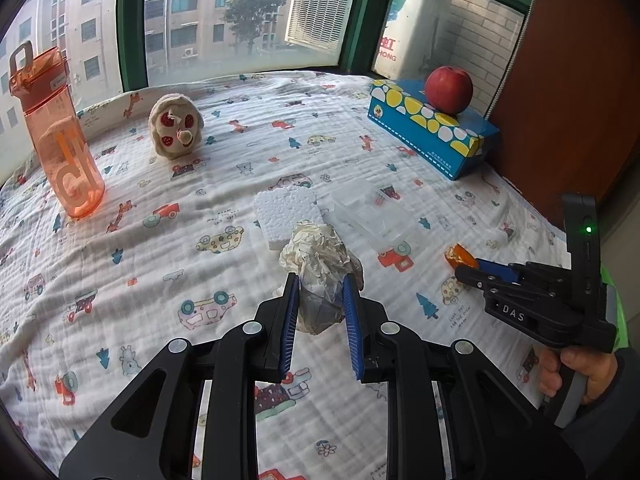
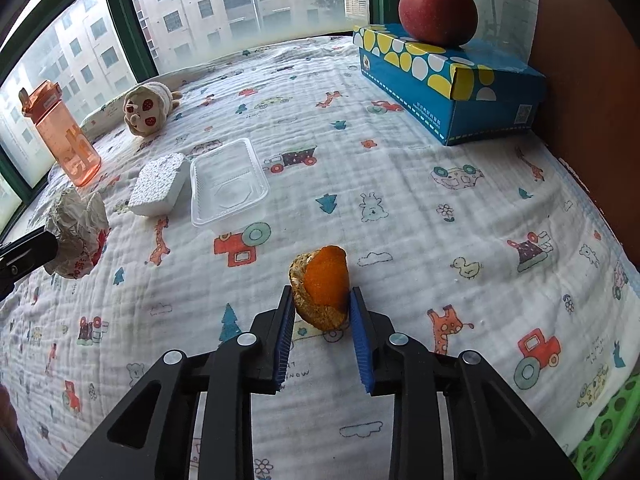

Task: Collect trash
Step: 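Grasp the orange-topped bread piece with the right gripper while the left holds the bag, then carry the bag and bread over the green basket and open both grippers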

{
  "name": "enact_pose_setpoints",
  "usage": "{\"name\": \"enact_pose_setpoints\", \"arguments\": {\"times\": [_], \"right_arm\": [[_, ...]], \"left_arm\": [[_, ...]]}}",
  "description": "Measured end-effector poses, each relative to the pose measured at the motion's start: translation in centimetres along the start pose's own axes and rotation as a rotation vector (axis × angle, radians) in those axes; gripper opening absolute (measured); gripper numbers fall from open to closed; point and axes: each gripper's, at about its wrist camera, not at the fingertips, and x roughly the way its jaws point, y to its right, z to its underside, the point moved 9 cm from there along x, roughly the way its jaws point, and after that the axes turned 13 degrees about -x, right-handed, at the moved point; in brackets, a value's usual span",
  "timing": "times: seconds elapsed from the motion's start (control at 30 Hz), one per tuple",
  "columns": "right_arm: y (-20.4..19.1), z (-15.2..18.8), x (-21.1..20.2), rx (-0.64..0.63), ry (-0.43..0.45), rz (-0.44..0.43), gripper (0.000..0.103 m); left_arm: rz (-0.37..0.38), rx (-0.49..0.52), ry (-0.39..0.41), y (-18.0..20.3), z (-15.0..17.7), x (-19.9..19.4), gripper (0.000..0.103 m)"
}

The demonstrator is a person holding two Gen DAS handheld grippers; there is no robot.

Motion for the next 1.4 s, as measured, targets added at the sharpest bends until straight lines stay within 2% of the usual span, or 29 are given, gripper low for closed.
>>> {"name": "enact_pose_setpoints", "arguments": {"times": [0.27,0.63,1.0,1.4], "right_arm": [[-0.2,1.3,-4.4,0.021,0.047,0.001,0.025],[0.7,4.9,-11.4,0.053,0.103,0.036,0.025],[4.3,9.7,-17.5,0.132,0.140,0.105,0.025],[9.8,15.3,-22.0,0.227,0.139,0.212,0.025]], "left_arm": [[0.027,0.020,0.008,2.2,0.8,-1.4,0.021],[0.096,0.079,0.018,7.7,3.3,-4.3,0.021],[0.183,0.151,0.007,14.3,6.3,-6.1,0.021],[0.276,0.235,-0.017,21.7,9.2,-7.4,0.021]]}}
